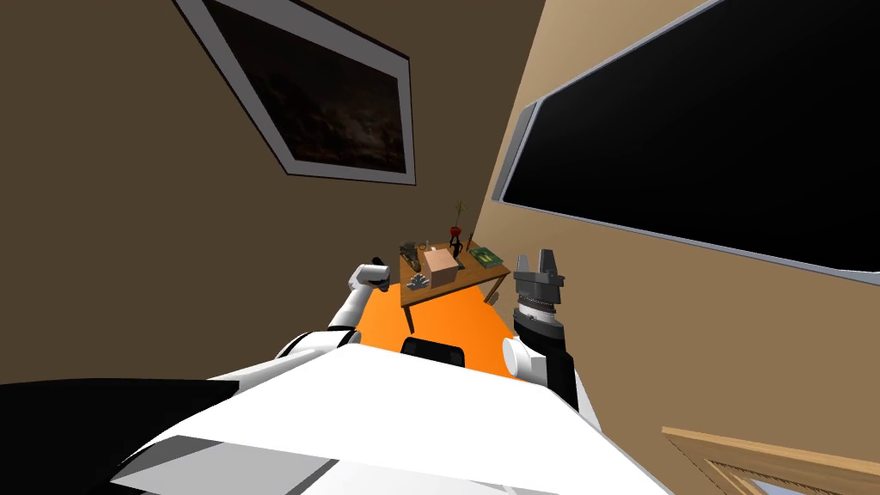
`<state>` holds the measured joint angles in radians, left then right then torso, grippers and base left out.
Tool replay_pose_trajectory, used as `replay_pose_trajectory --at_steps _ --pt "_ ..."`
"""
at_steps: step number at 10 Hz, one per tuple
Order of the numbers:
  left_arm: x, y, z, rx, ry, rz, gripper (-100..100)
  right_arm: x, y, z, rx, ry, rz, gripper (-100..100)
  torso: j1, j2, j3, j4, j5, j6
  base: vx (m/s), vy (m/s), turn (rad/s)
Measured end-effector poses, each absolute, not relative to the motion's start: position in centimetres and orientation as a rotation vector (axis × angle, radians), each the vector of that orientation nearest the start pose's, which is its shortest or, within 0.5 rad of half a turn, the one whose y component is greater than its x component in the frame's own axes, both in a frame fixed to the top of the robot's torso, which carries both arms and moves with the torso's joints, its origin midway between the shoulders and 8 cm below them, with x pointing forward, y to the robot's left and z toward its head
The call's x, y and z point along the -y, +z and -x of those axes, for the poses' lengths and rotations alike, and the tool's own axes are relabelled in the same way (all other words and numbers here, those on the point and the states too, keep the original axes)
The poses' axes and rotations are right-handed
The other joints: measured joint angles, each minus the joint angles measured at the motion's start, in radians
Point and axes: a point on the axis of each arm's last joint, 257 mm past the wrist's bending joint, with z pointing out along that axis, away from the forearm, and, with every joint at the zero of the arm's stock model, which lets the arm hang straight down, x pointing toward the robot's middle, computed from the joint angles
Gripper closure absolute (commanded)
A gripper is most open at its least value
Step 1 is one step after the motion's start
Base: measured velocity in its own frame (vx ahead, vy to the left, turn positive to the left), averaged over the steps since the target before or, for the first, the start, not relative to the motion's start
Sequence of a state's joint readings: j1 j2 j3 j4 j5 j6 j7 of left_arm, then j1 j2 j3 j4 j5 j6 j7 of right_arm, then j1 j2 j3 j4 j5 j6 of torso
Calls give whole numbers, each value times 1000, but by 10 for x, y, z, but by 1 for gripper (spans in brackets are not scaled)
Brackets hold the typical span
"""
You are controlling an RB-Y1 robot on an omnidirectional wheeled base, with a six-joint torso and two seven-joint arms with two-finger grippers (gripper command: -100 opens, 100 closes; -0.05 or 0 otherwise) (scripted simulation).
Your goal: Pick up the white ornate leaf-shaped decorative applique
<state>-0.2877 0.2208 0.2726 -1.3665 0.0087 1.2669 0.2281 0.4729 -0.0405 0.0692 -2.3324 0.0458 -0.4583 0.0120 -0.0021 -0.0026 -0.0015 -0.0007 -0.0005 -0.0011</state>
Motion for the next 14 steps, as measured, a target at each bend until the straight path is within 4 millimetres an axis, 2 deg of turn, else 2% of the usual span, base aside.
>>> replay_pose_trajectory --at_steps 6,14 --pt "-373 -410 -436 -1487 -187 2478 -100 243 47 -345 -652 1349 -576 0 0 0 0 0 0 0 39 -28 -74" --pt "-338 -410 -412 -1503 -43 2701 -100 243 47 -345 -652 1349 -576 0 1 -1 0 0 0 0 52 -20 -76"
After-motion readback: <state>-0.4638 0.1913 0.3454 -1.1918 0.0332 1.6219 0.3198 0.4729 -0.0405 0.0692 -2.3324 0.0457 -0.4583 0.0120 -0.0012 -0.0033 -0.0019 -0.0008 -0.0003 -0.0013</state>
